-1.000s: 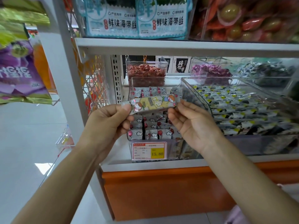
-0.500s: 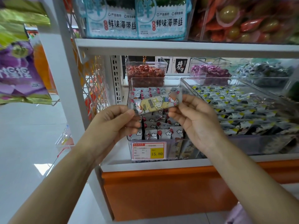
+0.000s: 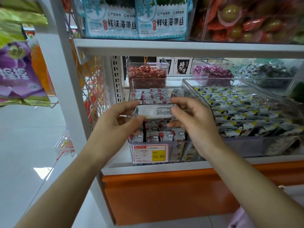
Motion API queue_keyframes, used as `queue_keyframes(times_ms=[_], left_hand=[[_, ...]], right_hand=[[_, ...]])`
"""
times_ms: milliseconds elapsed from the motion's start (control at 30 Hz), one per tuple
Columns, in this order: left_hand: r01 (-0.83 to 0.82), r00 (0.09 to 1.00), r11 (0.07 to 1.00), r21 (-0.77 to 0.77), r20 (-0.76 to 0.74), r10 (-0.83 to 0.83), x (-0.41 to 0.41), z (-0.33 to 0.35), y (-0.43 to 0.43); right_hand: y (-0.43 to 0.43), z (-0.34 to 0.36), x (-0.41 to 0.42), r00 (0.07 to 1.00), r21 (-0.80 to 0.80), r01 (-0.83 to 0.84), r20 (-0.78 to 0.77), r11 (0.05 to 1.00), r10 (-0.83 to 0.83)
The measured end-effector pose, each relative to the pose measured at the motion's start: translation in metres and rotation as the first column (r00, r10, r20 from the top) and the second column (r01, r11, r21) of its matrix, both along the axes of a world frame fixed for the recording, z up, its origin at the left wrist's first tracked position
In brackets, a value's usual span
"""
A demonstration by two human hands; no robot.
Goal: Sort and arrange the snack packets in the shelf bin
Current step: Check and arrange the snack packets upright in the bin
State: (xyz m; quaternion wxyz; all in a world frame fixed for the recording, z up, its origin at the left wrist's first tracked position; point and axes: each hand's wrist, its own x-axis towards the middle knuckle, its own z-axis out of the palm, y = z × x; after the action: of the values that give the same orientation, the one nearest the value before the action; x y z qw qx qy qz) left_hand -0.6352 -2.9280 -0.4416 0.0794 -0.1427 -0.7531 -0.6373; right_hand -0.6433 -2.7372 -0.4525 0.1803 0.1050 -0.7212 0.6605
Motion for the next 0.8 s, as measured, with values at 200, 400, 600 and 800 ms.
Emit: queue_keyframes(times_ms=[200,400,600,800], left_hand=[[-0.034,0.998,0.999,-0.020,-0.050,0.033,0.0007,0.0011,-0.0002],[-0.005,0.999,0.998,-0.065,-0.038,0.003,0.0004,0.0026,-0.0034],[0.011,0.999,0.992,-0.127,-0.041,-0.017,0.0015,0.0017,-0.0008],[-0.084,0.992,0.964,-0.253,-0.114,0.057,0.0038,0.0039,0.0022]], right_hand=[[0.0027,0.0008,-0.0015,0.999,-0.017,-0.030,0.022,0.999,0.031],[0.0056,0.0056,0.0003,0.998,-0.053,-0.067,0.004,0.996,0.068],[0.0049,0.0084,0.0036,0.992,0.161,0.059,-0.116,0.985,-0.040],[-0.0004,0.0083,0.0065,0.980,0.299,0.130,-0.184,0.945,-0.076]])
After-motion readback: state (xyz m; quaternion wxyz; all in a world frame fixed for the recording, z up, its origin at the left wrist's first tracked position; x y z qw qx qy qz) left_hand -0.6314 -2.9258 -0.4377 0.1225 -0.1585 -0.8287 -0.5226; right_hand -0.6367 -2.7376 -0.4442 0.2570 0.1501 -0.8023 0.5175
